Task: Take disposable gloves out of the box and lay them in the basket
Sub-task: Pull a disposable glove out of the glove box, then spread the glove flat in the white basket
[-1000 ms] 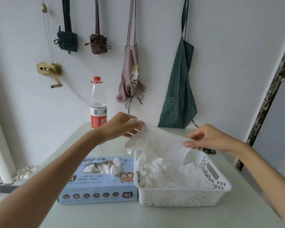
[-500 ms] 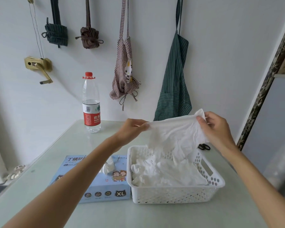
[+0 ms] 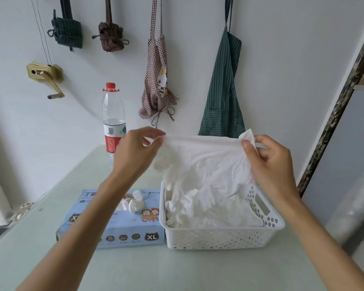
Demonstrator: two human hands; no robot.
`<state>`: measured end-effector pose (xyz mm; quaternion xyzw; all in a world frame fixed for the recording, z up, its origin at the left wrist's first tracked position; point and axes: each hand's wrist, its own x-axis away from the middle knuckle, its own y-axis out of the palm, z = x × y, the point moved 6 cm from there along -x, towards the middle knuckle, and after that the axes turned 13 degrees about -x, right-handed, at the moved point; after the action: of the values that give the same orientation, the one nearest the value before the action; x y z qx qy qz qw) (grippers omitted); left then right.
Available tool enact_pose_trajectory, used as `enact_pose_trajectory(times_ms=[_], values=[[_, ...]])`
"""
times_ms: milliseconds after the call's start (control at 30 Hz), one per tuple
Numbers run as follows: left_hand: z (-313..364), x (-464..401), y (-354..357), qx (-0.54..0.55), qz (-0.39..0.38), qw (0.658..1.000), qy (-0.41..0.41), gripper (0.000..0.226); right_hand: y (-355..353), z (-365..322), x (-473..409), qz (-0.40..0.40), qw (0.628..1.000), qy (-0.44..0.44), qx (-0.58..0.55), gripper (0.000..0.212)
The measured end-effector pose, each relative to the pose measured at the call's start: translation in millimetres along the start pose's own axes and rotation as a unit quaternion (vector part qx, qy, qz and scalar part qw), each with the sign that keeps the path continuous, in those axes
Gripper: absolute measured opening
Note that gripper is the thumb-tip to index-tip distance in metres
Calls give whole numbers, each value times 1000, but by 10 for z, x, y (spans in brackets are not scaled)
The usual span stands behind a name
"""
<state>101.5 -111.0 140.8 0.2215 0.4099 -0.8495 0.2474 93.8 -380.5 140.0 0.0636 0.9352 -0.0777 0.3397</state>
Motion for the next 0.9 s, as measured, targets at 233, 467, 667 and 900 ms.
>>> enact_pose_trajectory(times_ms=[233,467,667,900], values=[[-115,12,937,-235,-97,965,69,7,-88,1110,233,-16,963,246,107,12],[-56,30,1542,-330,-141,914,188,14,-208,1609,192,-58,920,217,322,16],[80,165,1531,-278,-145,910,273,22,-114,1550,130,-123,879,154,434,33],[-113,512,1629,-315,-434,786,306,71,26,1366,101,-220,859,51,459,39]])
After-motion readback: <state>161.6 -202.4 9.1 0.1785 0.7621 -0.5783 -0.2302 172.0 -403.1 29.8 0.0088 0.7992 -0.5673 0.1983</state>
